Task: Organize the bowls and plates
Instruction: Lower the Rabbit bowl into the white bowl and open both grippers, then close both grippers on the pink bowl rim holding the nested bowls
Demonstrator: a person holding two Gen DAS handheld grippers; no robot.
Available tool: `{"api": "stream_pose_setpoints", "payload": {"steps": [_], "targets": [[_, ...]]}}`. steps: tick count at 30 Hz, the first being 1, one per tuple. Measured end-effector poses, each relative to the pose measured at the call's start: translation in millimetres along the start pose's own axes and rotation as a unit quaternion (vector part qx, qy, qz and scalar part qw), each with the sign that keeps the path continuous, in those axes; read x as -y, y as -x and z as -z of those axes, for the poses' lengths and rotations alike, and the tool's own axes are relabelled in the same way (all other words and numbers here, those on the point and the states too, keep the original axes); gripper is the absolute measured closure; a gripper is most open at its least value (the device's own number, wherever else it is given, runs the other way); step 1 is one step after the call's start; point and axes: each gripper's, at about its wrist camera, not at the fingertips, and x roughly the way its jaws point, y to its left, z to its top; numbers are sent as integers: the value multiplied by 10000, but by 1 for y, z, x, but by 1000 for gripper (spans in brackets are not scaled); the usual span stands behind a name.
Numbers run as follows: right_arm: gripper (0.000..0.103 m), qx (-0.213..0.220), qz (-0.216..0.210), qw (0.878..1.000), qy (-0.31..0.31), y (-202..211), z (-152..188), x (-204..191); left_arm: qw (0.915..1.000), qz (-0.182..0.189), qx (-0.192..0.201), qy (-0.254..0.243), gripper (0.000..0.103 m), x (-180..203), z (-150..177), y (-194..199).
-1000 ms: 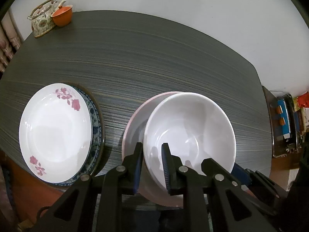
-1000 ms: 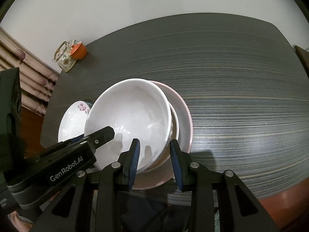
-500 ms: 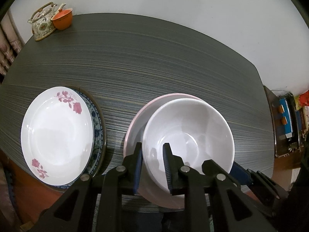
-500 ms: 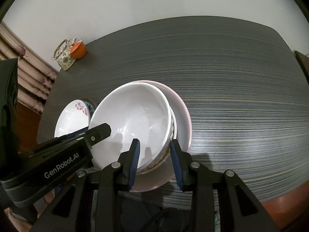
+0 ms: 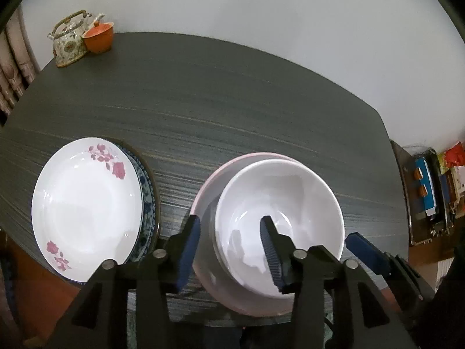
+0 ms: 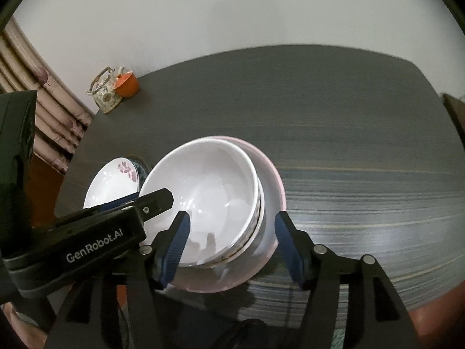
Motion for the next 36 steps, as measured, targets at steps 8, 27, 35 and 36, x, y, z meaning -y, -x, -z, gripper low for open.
{"api": "stream_pose_setpoints", "payload": {"steps": [8, 27, 35, 36], "targets": [[41, 284, 12, 9994, 174, 10, 0, 0, 9997, 146, 213, 23, 58, -7, 0, 14], [40, 114, 4, 9967, -806, 31, 0, 53, 9942, 299, -248, 998, 58, -68, -4, 19], [40, -359, 99, 9919, -1210, 12, 10, 65, 9874, 442, -706, 1348, 58, -78, 0, 1], [40, -390, 95, 9919, -1205, 10, 11, 66, 9868, 426, -743, 1376, 58, -79, -1, 0]]}}
